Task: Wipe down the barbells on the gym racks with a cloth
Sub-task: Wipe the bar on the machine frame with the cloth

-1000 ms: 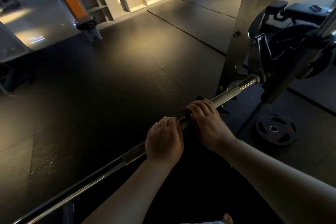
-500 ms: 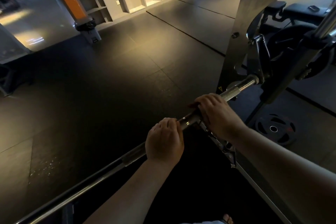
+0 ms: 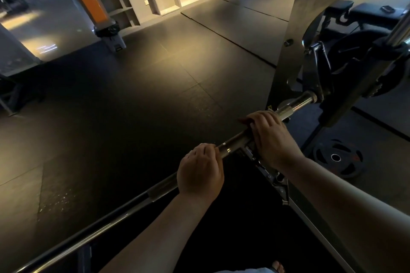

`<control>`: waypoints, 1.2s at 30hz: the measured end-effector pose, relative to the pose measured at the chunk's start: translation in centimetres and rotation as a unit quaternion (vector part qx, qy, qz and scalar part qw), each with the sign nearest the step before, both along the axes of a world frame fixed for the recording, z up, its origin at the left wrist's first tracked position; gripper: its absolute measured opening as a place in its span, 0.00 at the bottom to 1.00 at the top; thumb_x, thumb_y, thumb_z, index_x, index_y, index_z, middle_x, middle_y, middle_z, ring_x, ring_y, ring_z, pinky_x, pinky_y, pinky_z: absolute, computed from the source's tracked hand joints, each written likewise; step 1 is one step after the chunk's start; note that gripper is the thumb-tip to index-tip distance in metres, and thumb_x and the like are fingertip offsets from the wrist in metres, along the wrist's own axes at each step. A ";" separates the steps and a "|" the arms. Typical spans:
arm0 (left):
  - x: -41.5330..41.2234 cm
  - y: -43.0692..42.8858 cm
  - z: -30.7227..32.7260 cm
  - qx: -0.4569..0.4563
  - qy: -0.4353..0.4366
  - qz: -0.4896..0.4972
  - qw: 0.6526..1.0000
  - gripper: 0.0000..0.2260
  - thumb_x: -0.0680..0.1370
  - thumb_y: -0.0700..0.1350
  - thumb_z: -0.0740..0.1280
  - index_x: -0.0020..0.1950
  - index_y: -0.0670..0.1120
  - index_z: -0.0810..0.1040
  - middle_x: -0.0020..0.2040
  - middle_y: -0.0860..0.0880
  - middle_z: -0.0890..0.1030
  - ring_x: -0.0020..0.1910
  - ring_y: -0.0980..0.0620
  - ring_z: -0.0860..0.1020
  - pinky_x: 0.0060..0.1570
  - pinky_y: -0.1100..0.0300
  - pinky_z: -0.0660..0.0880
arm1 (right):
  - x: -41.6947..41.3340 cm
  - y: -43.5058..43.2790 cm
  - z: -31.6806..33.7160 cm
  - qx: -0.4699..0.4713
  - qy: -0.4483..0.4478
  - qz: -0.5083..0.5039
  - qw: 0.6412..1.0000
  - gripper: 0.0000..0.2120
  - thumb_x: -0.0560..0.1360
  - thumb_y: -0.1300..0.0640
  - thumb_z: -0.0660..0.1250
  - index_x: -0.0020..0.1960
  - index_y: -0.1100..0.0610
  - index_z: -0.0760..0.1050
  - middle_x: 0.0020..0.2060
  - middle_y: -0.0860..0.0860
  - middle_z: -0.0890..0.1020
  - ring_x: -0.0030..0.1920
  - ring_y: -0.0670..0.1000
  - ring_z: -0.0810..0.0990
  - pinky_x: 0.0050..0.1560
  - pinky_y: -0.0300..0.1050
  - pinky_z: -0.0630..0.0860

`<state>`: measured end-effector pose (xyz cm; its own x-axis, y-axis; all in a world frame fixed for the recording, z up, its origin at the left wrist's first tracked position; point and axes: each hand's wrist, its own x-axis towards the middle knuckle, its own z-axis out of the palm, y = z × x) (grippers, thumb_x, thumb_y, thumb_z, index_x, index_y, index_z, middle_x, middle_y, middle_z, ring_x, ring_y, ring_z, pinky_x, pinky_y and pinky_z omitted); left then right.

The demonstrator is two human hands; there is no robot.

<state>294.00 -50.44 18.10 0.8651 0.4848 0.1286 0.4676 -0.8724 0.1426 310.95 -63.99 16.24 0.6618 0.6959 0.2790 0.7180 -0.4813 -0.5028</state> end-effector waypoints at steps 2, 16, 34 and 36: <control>0.2 0.0 0.1 -0.006 0.002 0.000 1.000 0.16 0.83 0.53 0.51 0.60 0.51 0.75 0.56 0.53 0.81 0.53 0.56 0.79 0.55 0.58 0.76 | -1.8 1.0 0.1 0.029 0.018 -0.033 0.999 0.16 0.84 0.53 0.56 0.67 0.53 0.76 0.66 0.51 0.77 0.74 0.53 0.67 0.81 0.57 0.55; 0.3 -0.2 -0.3 0.008 0.019 -0.007 1.000 0.13 0.82 0.55 0.60 0.63 0.51 0.74 0.60 0.51 0.80 0.57 0.53 0.79 0.61 0.55 0.74 | -5.7 2.0 -0.4 0.029 0.026 0.047 0.998 0.21 0.83 0.49 0.55 0.73 0.54 0.71 0.71 0.52 0.74 0.78 0.53 0.61 0.82 0.55 0.45; 0.6 -0.5 0.1 0.007 0.004 0.000 1.000 0.16 0.82 0.54 0.52 0.61 0.52 0.75 0.59 0.53 0.80 0.57 0.55 0.79 0.57 0.59 0.74 | -1.7 -0.2 0.5 -0.001 -0.040 0.112 0.993 0.20 0.84 0.50 0.57 0.74 0.52 0.70 0.71 0.51 0.74 0.76 0.49 0.62 0.76 0.38 0.38; 1.0 -0.7 0.4 0.012 0.000 -0.003 1.000 0.17 0.82 0.53 0.50 0.60 0.52 0.75 0.57 0.53 0.80 0.54 0.55 0.79 0.52 0.60 0.73 | -0.5 -0.8 0.3 0.026 -0.027 0.046 0.998 0.18 0.85 0.53 0.58 0.73 0.51 0.71 0.71 0.51 0.74 0.76 0.49 0.62 0.78 0.39 0.39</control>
<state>295.00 -51.18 18.48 0.8680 0.4762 0.1409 0.4623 -0.8784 0.1214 310.47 -64.78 16.58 0.5796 0.7363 0.3492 0.7842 -0.3874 -0.4848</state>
